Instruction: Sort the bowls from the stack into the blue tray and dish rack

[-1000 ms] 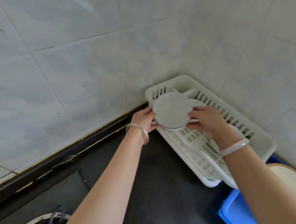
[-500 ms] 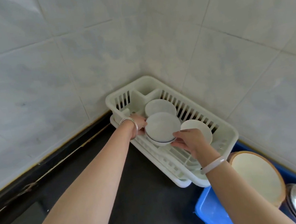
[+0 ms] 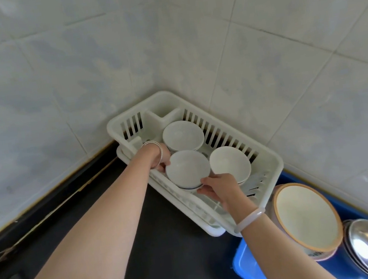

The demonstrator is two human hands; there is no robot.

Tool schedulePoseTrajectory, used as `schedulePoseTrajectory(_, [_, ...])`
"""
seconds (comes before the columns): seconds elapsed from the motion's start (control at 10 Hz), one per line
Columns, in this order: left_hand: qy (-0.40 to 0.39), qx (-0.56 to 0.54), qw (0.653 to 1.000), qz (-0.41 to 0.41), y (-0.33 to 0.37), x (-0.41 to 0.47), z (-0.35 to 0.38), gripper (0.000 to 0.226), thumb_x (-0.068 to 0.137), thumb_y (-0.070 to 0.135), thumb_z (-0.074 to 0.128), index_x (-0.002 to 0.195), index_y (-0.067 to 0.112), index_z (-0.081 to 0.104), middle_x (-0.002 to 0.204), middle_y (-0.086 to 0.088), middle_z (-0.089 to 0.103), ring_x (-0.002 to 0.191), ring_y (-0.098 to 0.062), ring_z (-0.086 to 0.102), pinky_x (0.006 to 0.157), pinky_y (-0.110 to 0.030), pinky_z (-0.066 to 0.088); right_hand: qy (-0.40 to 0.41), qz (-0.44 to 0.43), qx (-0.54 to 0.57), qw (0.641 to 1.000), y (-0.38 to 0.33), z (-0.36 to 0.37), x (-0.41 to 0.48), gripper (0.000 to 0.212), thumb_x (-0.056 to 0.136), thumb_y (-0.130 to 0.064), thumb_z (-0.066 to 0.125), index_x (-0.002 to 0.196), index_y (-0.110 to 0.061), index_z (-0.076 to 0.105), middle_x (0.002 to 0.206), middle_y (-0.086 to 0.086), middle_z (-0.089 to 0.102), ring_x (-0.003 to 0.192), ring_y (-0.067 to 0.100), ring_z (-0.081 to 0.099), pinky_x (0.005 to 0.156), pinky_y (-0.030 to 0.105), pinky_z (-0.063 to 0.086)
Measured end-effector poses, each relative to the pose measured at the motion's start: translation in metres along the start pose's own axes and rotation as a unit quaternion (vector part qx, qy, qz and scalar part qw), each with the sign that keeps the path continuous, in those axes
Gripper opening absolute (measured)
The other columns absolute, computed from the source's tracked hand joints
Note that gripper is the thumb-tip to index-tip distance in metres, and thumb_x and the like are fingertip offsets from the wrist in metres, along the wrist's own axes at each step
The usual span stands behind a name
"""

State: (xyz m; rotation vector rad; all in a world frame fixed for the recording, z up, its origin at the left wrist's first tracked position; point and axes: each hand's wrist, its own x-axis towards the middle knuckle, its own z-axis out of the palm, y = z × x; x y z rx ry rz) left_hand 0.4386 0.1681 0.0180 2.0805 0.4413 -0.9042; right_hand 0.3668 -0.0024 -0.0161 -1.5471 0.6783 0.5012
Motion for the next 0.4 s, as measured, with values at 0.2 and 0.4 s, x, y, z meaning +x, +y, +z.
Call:
schedulePoseTrajectory(0.2, [0.013,-0.083,0.996,-0.011,-0.001,0.004,0.004,0.043,0.092,0.007,0.050,0.133,0.000,0.041,0.136,-0.019,0.048,0.124,-0.033,0.048,0.095,-0.039,0.045,-0.015,0.027,-0.031,0.999,-0.003,-0.004,-0.008,0.012,0.091,-0.022,0.061,0.081,-0.018,0.055,0.089,0.008,0.067,0.069,0.021,0.069,0.057,0.028,0.060])
schedulePoseTrajectory(0.4, [0.136,-0.028,0.989,0.040,-0.006,0.000,0.014,0.017,0.092,0.013,0.044,0.090,0.003,0.058,0.093,-0.016,0.059,0.093,-0.029,0.055,0.080,-0.036,0.045,0.025,-0.052,-0.048,0.997,-0.018,-0.019,-0.030,0.023,0.096,-0.023,0.050,0.115,-0.014,0.059,0.113,0.005,0.066,0.089,0.020,0.065,0.082,0.033,0.054])
